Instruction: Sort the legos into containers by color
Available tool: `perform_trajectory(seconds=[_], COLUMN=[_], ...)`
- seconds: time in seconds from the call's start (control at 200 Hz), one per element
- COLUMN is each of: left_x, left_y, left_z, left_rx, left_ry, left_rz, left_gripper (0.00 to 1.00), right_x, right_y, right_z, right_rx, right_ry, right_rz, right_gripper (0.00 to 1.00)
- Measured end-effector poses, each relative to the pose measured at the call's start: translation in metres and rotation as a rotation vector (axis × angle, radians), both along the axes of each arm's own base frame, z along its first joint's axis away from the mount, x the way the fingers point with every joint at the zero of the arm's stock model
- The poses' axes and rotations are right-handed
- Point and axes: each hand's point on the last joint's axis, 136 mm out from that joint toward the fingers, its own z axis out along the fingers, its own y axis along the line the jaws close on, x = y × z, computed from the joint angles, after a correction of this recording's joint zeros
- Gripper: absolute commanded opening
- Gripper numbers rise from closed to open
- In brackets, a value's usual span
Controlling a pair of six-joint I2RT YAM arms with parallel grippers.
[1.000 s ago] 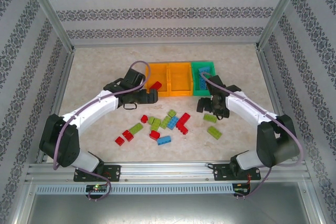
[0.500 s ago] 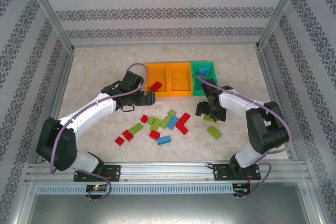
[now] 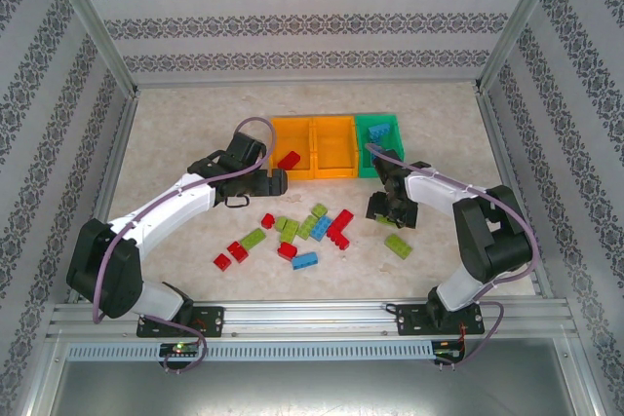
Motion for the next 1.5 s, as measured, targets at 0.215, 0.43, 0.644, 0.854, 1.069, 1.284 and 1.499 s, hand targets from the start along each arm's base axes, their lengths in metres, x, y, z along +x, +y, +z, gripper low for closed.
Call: perform_trajectory(seconds=[0.215, 0.43, 0.644, 0.854, 1.069, 1.284, 1.499], left_x=[0.000, 0.001, 0.000, -0.002, -0.008, -0.015, -0.024], left_y=[0.000, 0.003, 0.005, 0.009, 0.013, 0.016, 0.012], left_z=[0.000, 0.000, 0.001, -0.001, -0.007, -0.015, -0.025], left_rx=[0.001, 0.013, 0.022, 0.039, 0.057, 0.072, 0.048], left_ry=[0.000, -0.008, -0.016, -0.007, 0.016, 0.048, 0.094], left_rz=[0.000, 0.009, 0.008, 0.014, 0.017, 0.016, -0.010], left_gripper=[0.99, 0.99, 0.99, 0.99, 0.99, 1.00, 1.00], right_x=[0.004, 0.035, 0.104, 0.152, 0.189, 0.199, 0.201], right_y=[0.007, 0.033, 0.069, 0.100, 0.117, 0.120, 0.121], right_z=[0.003, 0.032, 0.105, 0.124, 0.108, 0.090, 0.091], right_rx=[-0.003, 0.035, 0.148, 0.200, 0.194, 0.169, 0.169], right_ry=[-0.011, -0.099, -0.312, -0.373, -0.360, -0.319, -0.318], right_rz=[0.023, 0.065, 0.087, 0.123, 0.130, 0.144, 0.146], right_gripper=[0.58, 0.57, 0.57, 0.58, 0.62, 0.74, 0.82])
